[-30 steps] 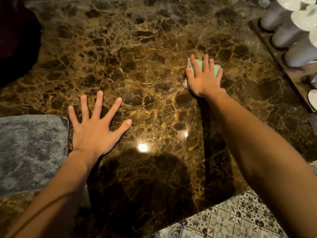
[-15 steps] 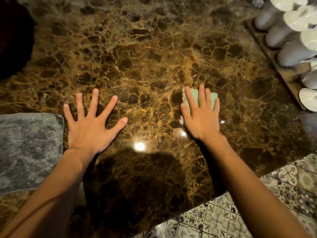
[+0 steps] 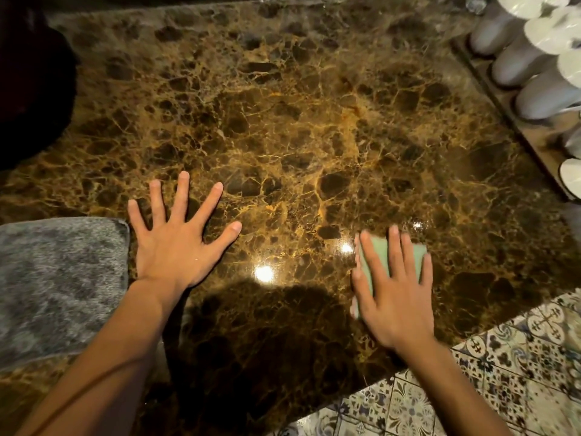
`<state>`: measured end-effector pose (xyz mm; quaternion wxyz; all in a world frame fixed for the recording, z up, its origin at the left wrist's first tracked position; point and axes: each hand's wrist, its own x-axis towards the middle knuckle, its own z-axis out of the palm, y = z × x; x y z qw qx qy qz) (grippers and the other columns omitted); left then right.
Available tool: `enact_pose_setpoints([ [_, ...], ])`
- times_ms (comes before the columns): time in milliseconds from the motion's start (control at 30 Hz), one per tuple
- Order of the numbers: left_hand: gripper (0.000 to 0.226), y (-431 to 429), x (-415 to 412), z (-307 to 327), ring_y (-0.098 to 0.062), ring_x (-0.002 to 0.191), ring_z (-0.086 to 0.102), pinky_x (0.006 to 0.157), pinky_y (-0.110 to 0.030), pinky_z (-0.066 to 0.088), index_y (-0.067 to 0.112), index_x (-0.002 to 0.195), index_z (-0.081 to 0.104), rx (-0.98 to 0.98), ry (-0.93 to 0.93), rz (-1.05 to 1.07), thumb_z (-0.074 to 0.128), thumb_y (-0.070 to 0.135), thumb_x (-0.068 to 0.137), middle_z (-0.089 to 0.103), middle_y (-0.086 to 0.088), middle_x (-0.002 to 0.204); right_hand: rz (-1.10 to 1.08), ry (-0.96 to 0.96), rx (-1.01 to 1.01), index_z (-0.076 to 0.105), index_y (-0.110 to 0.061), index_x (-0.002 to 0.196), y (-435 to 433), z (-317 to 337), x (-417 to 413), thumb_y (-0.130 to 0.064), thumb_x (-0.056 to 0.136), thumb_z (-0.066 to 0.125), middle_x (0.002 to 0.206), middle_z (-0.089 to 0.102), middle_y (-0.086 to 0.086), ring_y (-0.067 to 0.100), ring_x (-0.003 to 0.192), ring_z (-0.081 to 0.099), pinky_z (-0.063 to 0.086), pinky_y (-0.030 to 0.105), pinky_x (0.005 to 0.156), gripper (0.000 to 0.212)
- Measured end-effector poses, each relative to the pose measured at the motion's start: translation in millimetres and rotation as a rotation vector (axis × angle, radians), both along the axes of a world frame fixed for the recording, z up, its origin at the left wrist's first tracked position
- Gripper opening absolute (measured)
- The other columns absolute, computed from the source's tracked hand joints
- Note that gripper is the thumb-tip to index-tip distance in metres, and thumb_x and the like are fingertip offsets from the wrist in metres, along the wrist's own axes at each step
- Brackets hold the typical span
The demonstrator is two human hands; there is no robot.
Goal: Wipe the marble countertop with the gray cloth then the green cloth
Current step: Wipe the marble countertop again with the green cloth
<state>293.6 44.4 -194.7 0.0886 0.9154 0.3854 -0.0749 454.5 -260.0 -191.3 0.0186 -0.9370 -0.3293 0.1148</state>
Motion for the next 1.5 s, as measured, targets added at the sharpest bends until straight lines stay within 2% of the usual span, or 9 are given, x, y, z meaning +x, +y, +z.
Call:
enact_pose_setpoints([
  [67,0.078,-0.2,-0.3,-0.5,-0.035,0.154,-0.017,0.119,-0.065,-0.009,0.062,0.149,-0.012,0.003,-0.005,0.0,0.003,0.093,0.079,-0.018,0.004,0.169,-0.071,-0.009,-0.009,-0.008,-0.049,0.159,27.4,-0.1,45.5,-0.064,0.102,0.003,0.172,-0.01,0.006,0.024,0.157,-0.011,-0.005,0.058,0.125,0.06],
  [267,0.078,-0.2,0.1,-0.2,-0.033,0.154,-0.019,0.12,-0.065,-0.01,0.063,0.149,-0.012,-0.011,-0.006,0.01,0.003,0.093,0.079,-0.019,0.006,0.168,-0.167,0.054,0.003,0.002,-0.047,0.16,111.0,3.0,186.8,-0.066,0.1,0.011,0.172,-0.006,0.006,0.026,0.157,-0.01,-0.009,0.06,0.123,0.064],
  [433,0.078,0.3,0.5,0.0,-0.032,0.153,-0.02,0.12,-0.064,-0.011,0.063,0.148,-0.012,-0.016,0.002,0.012,0.003,0.094,0.078,-0.021,0.007,0.168,-0.19,0.077,-0.04,-0.002,-0.045,0.161,131.9,2.9,223.6,-0.066,0.1,0.01,0.171,-0.011,0.008,0.028,0.157,-0.013,-0.009,0.062,0.122,0.066],
  [633,0.078,0.0,0.5,0.1,-0.032,0.153,-0.02,0.12,-0.064,-0.01,0.063,0.149,-0.012,-0.014,-0.005,0.011,0.004,0.093,0.079,-0.02,0.006,0.168,-0.165,0.023,0.022,0.0,-0.043,0.162,102.7,0.3,174.5,-0.066,0.102,0.009,0.172,-0.006,0.01,0.027,0.157,-0.01,-0.008,0.058,0.124,0.065],
  [800,0.078,0.3,0.3,0.3,-0.033,0.154,-0.019,0.12,-0.064,-0.01,0.063,0.148,-0.012,-0.016,-0.01,0.007,0.003,0.093,0.079,-0.019,0.006,0.168,-0.126,-0.021,0.02,-0.001,-0.042,0.162,34.5,0.1,71.2,-0.062,0.103,0.005,0.172,-0.002,0.01,0.028,0.158,-0.004,0.0,0.058,0.125,0.062],
  [933,0.077,0.5,-1.0,0.3,-0.033,0.154,-0.019,0.12,-0.064,-0.01,0.062,0.149,-0.012,-0.011,-0.007,0.006,0.005,0.093,0.08,-0.019,0.006,0.168,-0.078,-0.004,0.025,0.002,-0.041,0.162,-28.0,0.0,-28.6,-0.061,0.105,0.013,0.172,-0.003,0.008,0.027,0.158,-0.006,0.005,0.059,0.125,0.062],
  [1067,0.076,0.1,-0.2,-0.1,-0.033,0.154,-0.017,0.12,-0.064,-0.009,0.063,0.149,-0.011,-0.008,-0.019,0.002,0.006,0.092,0.081,-0.017,0.006,0.169,-0.068,0.038,-0.007,0.005,-0.041,0.162,-52.5,1.1,-62.8,-0.062,0.105,0.015,0.172,0.0,0.007,0.025,0.158,-0.007,0.003,0.058,0.123,0.062],
  [1300,0.075,-0.9,-1.2,0.0,-0.032,0.154,-0.016,0.121,-0.063,-0.009,0.063,0.149,-0.01,0.001,-0.018,0.01,0.009,0.092,0.082,-0.016,0.006,0.168,-0.112,0.014,0.007,-0.009,-0.048,0.159,2.3,2.7,45.2,-0.066,0.102,0.003,0.171,-0.013,0.005,0.024,0.157,-0.015,-0.009,0.055,0.125,0.061],
  [1500,0.075,-2.9,0.4,0.4,-0.03,0.155,-0.016,0.121,-0.062,-0.008,0.064,0.149,-0.009,0.012,-0.011,0.025,0.01,0.091,0.082,-0.014,0.007,0.169,-0.156,0.048,0.018,0.0,-0.045,0.161,89.5,4.0,200.6,-0.065,0.101,0.007,0.172,-0.008,0.007,0.027,0.157,-0.011,-0.009,0.06,0.123,0.063],
])
